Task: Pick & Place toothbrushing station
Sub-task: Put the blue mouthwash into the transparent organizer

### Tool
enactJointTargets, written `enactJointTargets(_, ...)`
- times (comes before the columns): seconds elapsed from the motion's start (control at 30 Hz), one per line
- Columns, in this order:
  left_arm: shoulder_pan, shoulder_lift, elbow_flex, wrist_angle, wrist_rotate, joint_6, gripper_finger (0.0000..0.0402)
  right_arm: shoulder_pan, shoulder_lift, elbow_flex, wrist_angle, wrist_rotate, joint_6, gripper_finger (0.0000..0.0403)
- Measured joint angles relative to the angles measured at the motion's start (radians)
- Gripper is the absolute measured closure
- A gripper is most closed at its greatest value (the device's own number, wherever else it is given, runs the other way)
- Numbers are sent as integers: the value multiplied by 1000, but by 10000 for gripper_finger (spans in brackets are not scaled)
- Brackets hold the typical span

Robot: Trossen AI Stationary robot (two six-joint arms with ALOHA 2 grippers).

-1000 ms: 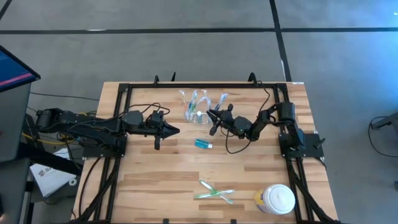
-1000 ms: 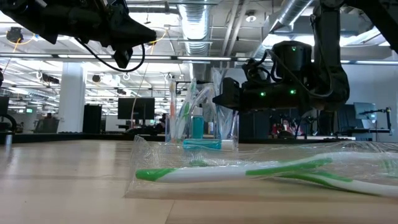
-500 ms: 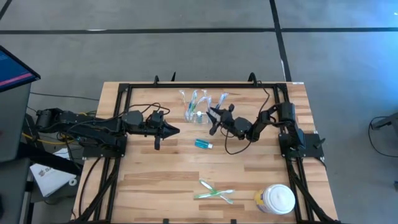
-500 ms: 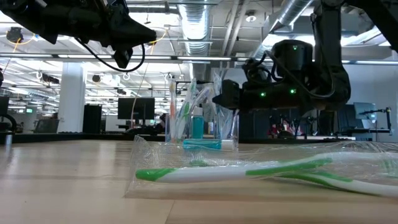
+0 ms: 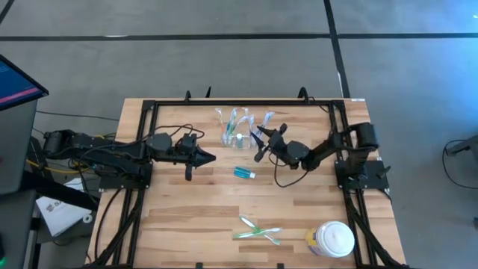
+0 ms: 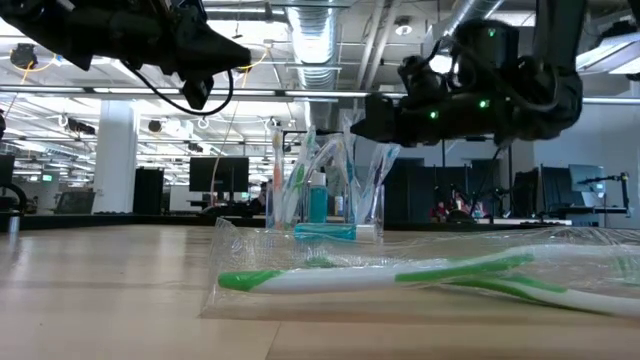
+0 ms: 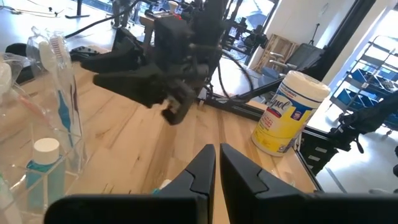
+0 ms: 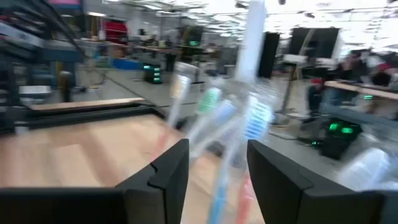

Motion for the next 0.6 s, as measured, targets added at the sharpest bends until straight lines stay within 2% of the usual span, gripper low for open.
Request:
enactJointTargets(0.4, 0, 0, 0, 0, -2, 17, 385, 28, -262, 1, -486, -258, 130, 266)
enactJointTargets(0.6, 0, 0, 0, 1, -5, 18, 385, 28, -301, 1, -579, -373, 148, 262)
